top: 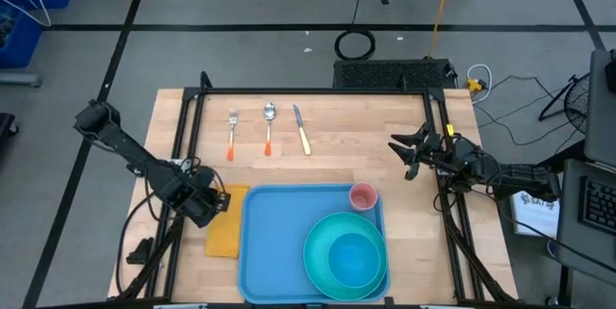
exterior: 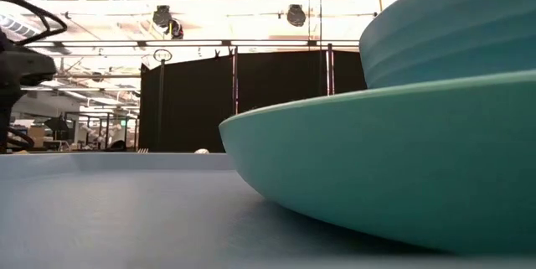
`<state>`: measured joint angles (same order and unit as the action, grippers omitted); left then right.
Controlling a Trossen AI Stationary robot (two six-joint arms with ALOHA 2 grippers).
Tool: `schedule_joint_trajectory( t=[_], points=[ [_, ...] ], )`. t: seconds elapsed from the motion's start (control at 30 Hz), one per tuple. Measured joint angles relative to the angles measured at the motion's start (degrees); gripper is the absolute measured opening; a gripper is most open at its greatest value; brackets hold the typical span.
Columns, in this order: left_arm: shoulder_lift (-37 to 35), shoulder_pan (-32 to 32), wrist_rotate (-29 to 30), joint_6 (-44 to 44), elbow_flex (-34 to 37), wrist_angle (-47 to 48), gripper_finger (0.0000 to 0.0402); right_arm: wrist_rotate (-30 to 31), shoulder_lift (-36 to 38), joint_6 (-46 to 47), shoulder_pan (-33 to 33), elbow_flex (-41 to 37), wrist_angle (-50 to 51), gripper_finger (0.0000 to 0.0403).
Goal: Set up tray
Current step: Put the yellow table napkin on the blue serving tray
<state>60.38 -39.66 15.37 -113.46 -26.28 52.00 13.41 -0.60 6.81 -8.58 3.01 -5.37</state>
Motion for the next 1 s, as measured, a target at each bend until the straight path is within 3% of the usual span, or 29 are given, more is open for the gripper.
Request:
schedule_joint_trajectory(
  t=[0.13,0.6,0.8,1.0],
  points=[
    [2.20,-0.07,-7.13,-0.73,-0.03,0.77,0.0040,0.00,0.00,0.00,0.00,0.00,0.00,0.0123],
    [2.77,-0.92,-6.18,-3.29,-0.63,0.22,0.0027,0.00,-0.02,0.00,0.00,0.00,-0.03,0.0123],
    [2.77,-0.94,-8.74,-3.38,-0.63,-0.01,0.0091,0.00,-0.02,0.01,0.00,0.00,-0.01,0.0123],
    [2.77,-0.94,-5.15,-3.38,-0.50,-3.31,0.0154,0.00,-0.02,0.00,0.00,-0.01,0.00,0.0123]
  ],
)
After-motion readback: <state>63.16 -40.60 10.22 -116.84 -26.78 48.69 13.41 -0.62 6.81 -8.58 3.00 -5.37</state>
